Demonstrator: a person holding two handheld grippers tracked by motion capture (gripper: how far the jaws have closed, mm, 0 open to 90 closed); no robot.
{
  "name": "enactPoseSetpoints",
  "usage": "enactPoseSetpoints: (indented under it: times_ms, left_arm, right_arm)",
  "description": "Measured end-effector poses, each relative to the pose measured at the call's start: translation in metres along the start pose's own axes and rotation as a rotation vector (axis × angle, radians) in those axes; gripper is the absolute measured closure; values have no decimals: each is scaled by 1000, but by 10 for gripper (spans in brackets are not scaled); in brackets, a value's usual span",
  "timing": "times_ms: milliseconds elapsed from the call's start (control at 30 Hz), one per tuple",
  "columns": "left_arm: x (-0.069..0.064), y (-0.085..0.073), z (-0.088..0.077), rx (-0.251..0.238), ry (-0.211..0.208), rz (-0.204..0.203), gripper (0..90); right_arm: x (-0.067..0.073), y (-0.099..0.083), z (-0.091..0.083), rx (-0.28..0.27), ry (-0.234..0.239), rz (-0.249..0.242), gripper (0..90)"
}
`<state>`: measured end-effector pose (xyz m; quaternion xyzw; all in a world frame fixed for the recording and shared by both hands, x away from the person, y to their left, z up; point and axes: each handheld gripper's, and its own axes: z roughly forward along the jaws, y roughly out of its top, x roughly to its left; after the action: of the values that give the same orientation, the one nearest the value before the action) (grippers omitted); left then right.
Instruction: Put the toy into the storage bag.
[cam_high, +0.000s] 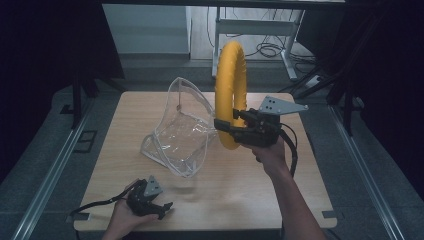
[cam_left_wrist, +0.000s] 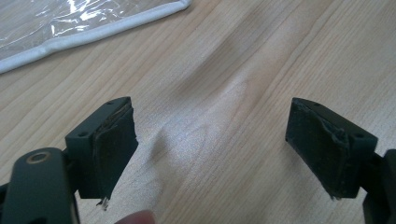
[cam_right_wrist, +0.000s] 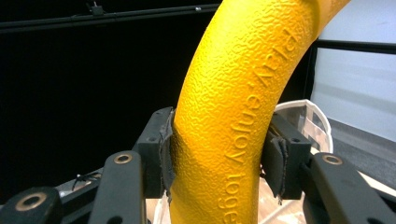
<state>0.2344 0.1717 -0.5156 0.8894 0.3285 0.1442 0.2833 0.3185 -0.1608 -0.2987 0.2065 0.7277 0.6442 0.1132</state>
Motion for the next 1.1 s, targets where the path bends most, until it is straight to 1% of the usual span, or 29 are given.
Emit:
enactPoseSetpoints:
  times_ms: [100, 133, 267, 300, 333, 400, 533, 600, 733, 833, 1000, 1100]
  left_arm:
    - [0, 0, 0, -1, -1, -4, 161]
    - [0, 0, 0, 0, 0, -2, 161]
    - [0, 0, -1, 3, -1, 3, 161]
    - [0, 0, -1, 3, -1, 2, 161]
    - [0, 0, -1, 4, -1, 4, 161]
    - [0, 0, -1, 3, -1, 3, 161]
    - [0, 0, -1, 0, -1, 0, 161]
    - [0, 0, -1, -1, -1, -1, 161]
    - [1, 0, -2, -2, -1, 0, 161]
    - [1, 0, -3, -5, 0, -1, 161]
    - [1, 0, -4, -9, 0, -2, 161]
    - [1, 0, -3, -8, 0, -2, 161]
  right_arm:
    - [2, 2, 1, -4, 6, 1, 499]
    - [4, 4, 3, -5, 8, -6, 498]
    - [6, 6, 5, -13, 15, -10, 498]
    - [7, 7, 6, -14, 18, -5, 498]
    - [8, 9, 7, -18, 20, -14, 498]
    - [9, 10, 8, -20, 21, -13, 498]
    - [12, 16, 12, -34, 28, -29, 498]
    - [14, 18, 13, -36, 32, -25, 498]
    - [19, 24, 18, -51, 46, -32, 498]
    - [21, 26, 20, -51, 47, -38, 498]
    - [28, 34, 28, -59, 72, -58, 498]
    - [31, 36, 30, -62, 83, -61, 498]
